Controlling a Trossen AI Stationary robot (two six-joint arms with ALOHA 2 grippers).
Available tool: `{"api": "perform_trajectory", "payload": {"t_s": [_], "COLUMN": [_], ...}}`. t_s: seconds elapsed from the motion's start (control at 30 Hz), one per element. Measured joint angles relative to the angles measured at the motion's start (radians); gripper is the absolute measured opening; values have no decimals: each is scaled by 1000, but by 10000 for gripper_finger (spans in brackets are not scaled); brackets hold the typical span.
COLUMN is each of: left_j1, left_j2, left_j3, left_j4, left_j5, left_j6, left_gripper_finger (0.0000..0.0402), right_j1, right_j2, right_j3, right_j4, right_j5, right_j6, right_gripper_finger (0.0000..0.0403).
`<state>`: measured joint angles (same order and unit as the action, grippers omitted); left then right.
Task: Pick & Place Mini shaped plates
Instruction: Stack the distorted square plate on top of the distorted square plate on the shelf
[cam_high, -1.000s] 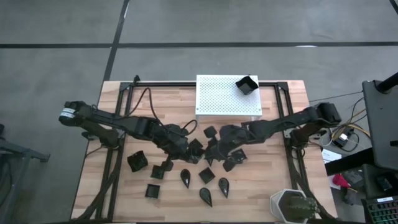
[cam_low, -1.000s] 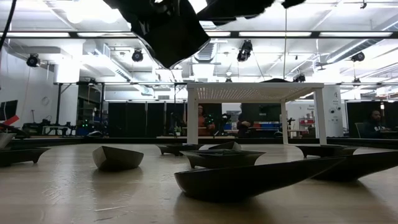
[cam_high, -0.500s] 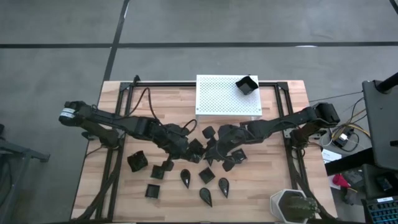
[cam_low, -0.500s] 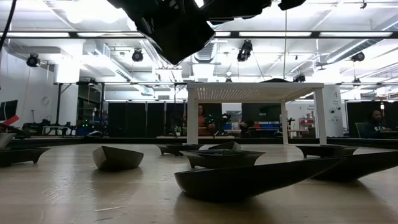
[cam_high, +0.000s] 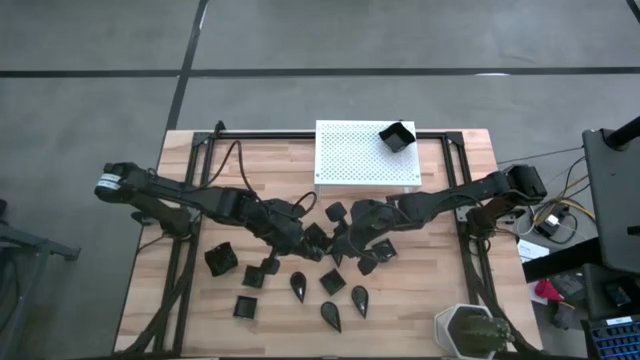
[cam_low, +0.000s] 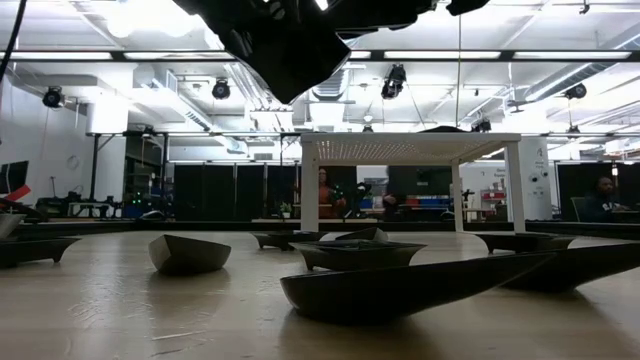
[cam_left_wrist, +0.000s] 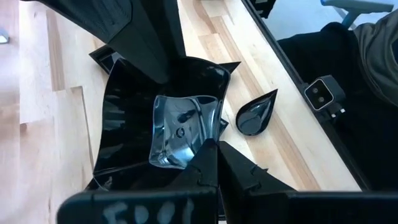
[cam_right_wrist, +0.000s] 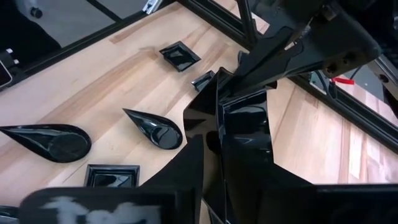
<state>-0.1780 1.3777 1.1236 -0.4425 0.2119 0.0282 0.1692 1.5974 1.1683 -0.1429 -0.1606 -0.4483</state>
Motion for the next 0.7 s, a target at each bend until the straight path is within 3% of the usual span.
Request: {"api": "perform_trajectory", "payload": {"t_s": [0.17, 0.33, 0.7], "left_j1": [0, 0, 1], "left_j2": [0, 0, -23], "left_j3": [0, 0, 0], "left_j4": [7, 49, 130], "left_j5": [-3, -36, -118], "left_j6": [13, 28, 58], "left_gripper_finger": [0, 11, 113], "right_j1": [0, 1, -11], "right_j2": [0, -1, -1], "right_j3": [0, 0, 0], "right_j4": [-5, -20, -74], "right_j5": [-7, -27, 13], "right_j6": [0, 1, 48], "right_gripper_finger": [14, 9, 8]}}
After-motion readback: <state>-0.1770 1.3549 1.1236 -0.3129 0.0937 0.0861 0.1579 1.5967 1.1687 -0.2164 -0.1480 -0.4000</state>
